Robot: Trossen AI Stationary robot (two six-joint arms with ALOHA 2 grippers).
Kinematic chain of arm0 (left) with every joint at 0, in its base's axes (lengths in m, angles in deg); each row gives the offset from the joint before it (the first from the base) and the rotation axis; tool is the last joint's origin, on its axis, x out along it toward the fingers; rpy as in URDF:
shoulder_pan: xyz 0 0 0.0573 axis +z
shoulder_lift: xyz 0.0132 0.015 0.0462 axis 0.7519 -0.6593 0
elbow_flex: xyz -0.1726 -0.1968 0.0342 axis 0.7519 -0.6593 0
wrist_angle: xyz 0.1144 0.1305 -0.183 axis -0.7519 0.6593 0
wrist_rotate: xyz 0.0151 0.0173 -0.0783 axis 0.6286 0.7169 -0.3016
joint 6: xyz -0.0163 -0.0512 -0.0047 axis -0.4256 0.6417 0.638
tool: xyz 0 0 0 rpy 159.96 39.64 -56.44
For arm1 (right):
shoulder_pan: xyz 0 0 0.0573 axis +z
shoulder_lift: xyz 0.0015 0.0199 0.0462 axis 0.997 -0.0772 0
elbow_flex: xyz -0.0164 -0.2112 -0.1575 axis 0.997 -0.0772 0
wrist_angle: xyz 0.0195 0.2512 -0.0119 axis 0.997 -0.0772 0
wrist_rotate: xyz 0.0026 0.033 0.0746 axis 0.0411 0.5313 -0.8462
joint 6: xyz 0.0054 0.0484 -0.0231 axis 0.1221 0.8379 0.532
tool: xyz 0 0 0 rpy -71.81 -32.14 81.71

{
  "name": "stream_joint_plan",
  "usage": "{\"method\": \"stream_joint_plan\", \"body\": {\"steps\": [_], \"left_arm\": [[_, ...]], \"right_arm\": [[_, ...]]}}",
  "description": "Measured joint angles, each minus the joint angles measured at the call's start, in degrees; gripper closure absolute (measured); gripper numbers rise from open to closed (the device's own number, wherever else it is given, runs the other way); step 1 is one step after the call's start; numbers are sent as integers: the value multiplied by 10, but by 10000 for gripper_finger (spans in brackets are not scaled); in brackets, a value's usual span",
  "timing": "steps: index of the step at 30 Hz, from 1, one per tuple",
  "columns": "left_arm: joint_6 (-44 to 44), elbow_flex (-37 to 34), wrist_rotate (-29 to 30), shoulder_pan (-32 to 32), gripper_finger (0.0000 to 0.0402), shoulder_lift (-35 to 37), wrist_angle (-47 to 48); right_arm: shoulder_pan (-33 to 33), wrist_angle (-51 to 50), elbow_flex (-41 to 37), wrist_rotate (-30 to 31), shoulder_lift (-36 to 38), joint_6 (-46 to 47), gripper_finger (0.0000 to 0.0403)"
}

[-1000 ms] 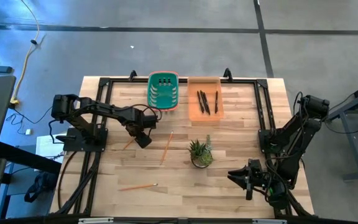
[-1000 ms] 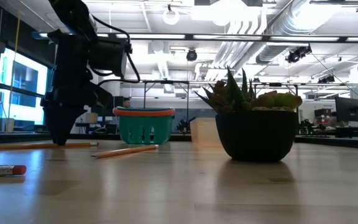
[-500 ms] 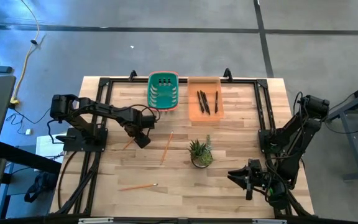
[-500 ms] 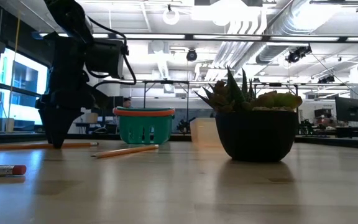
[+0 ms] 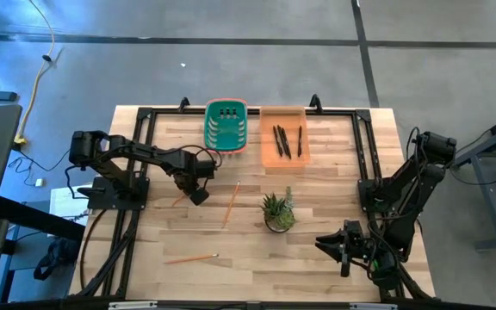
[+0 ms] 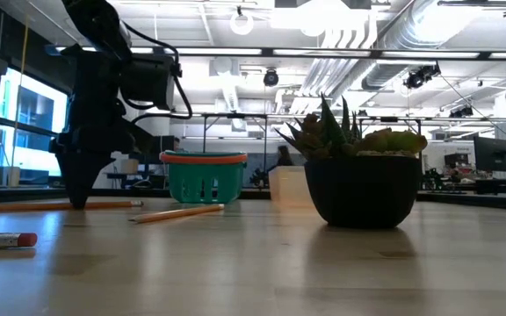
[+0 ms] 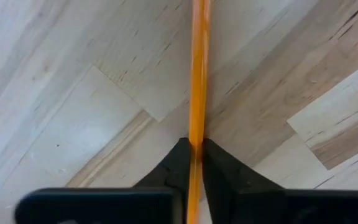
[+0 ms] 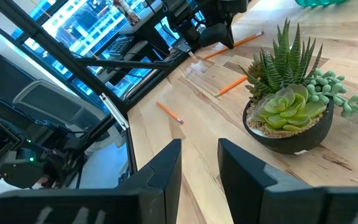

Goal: Sort pens & pencils
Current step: Put the middle left pencil into the green bin

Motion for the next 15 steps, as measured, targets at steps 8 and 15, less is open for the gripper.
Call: {"method": "stream_joint_plan", "body": {"steps": [8,15], "left_arm": [[7,0,0,0,385,0,3],[6,19,12,0,393,-2,22]], "right_arm": [[0,0,0,0,0,0,306],[0,0,0,-2,0,0,306]]}}
